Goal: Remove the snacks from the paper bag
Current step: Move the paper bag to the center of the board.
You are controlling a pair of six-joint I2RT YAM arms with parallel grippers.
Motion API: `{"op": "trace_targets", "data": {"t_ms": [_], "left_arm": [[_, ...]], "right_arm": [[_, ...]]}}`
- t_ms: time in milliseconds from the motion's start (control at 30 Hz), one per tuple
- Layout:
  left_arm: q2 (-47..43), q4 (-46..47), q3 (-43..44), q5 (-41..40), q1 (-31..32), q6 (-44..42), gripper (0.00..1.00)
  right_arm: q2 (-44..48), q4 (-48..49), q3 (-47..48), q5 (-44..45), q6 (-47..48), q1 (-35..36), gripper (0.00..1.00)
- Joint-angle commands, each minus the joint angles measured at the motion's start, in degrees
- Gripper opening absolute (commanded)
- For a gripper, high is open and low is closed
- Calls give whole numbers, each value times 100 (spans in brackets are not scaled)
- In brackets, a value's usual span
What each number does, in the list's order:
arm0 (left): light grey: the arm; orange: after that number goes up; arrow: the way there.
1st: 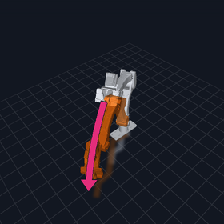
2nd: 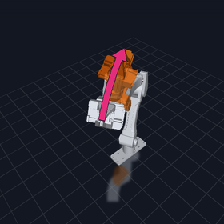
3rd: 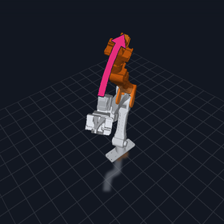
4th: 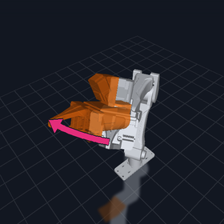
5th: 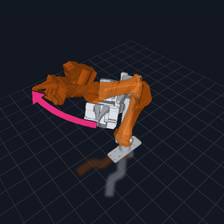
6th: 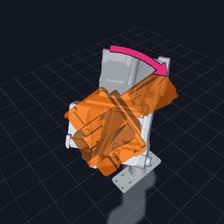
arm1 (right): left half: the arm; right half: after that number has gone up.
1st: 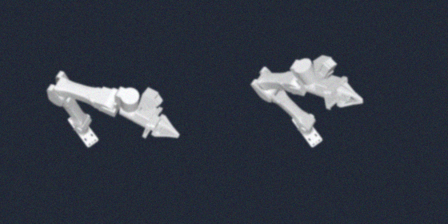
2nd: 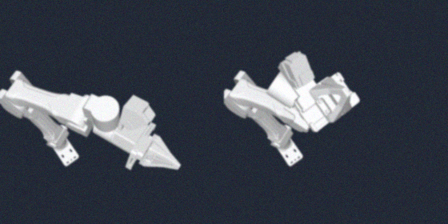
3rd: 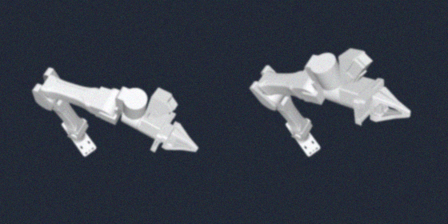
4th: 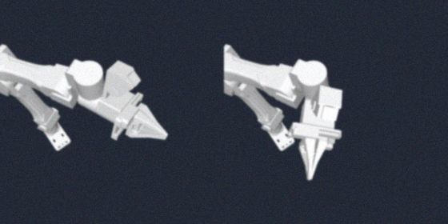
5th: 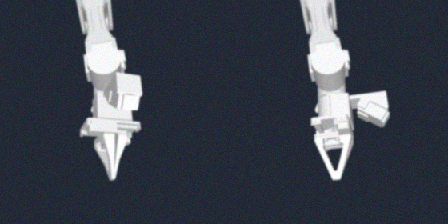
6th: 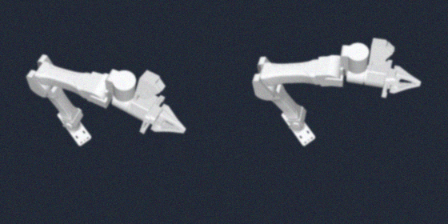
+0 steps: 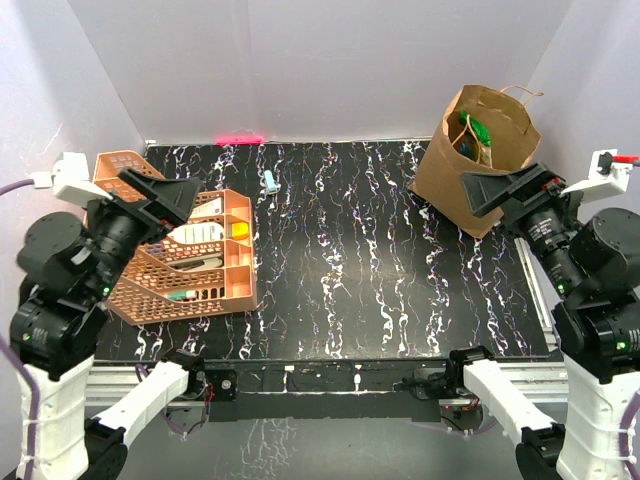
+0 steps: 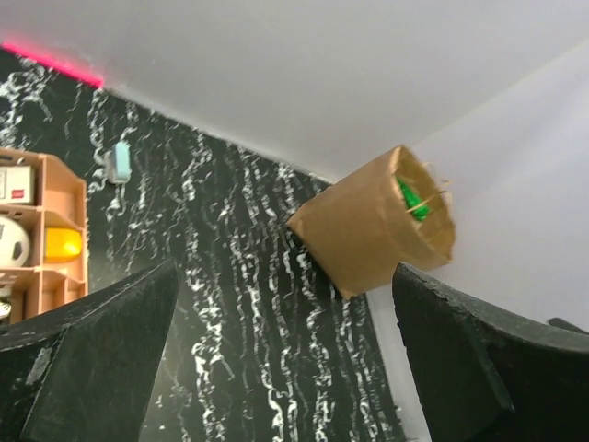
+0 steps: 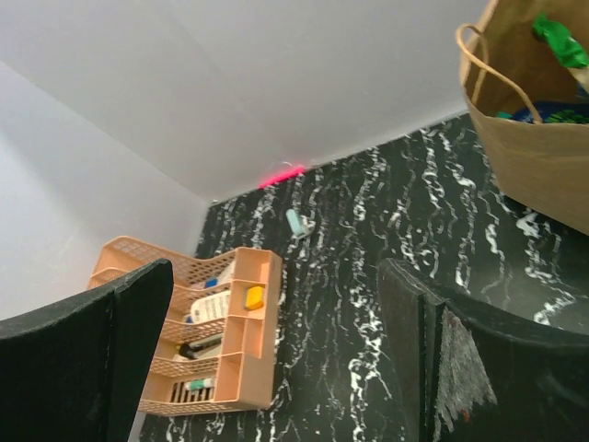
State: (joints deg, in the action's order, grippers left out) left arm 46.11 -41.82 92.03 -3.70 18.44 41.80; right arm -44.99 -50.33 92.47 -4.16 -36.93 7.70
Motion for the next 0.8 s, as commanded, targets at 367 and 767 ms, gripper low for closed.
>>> {"op": "trace_targets", "data": {"t_ms": [367, 767], "left_arm": [[-563, 600, -1459, -98, 179, -1271, 98], [-383, 301, -1785, 626, 340, -1304, 98]], "right_arm": [[-784, -620, -81, 2376, 1003, 287, 98], [-1624, 314, -482, 3745, 2701, 376, 98]]}}
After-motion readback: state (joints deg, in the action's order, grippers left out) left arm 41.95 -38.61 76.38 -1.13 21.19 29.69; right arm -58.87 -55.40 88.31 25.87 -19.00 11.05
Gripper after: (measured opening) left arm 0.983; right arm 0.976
